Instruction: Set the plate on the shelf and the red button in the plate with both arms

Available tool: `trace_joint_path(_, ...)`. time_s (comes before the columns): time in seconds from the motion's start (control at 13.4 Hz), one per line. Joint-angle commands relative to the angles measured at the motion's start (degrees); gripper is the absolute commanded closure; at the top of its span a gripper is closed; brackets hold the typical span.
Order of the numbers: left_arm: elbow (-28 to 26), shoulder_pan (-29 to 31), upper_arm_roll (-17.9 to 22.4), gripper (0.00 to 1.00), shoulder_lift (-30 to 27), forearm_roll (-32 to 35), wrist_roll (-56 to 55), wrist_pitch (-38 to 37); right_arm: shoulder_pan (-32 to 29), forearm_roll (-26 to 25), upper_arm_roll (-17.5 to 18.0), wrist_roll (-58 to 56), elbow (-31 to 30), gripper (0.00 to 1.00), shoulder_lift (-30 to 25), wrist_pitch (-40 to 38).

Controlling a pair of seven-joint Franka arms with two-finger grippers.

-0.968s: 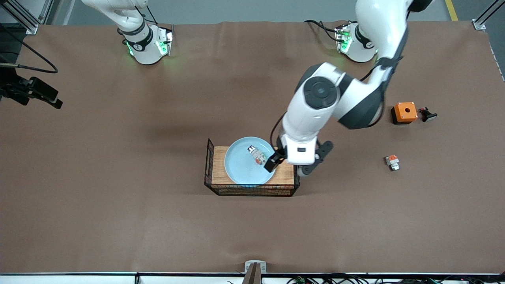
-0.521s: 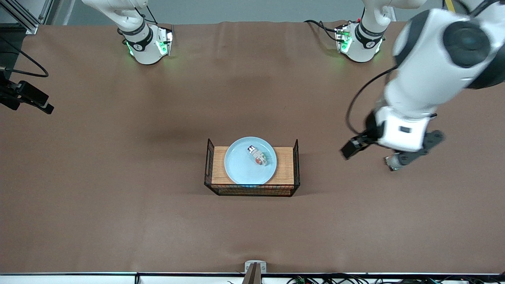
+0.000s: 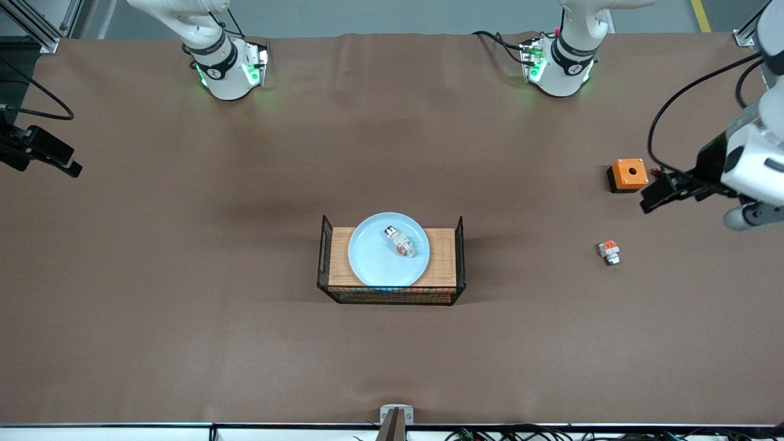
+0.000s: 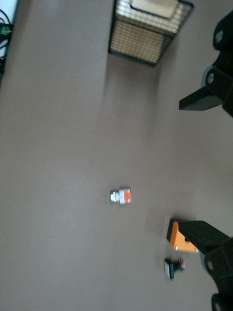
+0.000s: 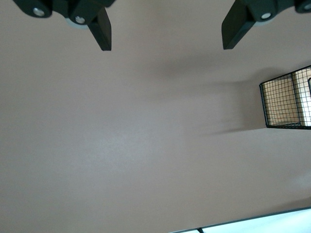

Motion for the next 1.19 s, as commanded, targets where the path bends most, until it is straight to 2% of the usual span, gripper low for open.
trace_joint_path(0.0, -8.2, 2.5, -0.6, 0.00, -7.5, 0.7, 5.2, 0.7, -1.0, -0.9, 1.0, -0.8, 1.6, 0.00, 0.7, -0.7)
trace_joint_path(0.67, -10.1, 2.2, -0.6, 0.00, -13.7, 0.6, 6.2, -6.3, -1.0, -0.9, 1.0, -0.8, 1.6, 0.00, 0.8, -0.7)
trace_joint_path(1.12, -10.0, 1.7, -0.8, 0.00, -13.7, 0.0, 6.4, -9.4, -1.0, -0.9, 1.0, -0.8, 1.6, 0.00, 0.7, -0.7)
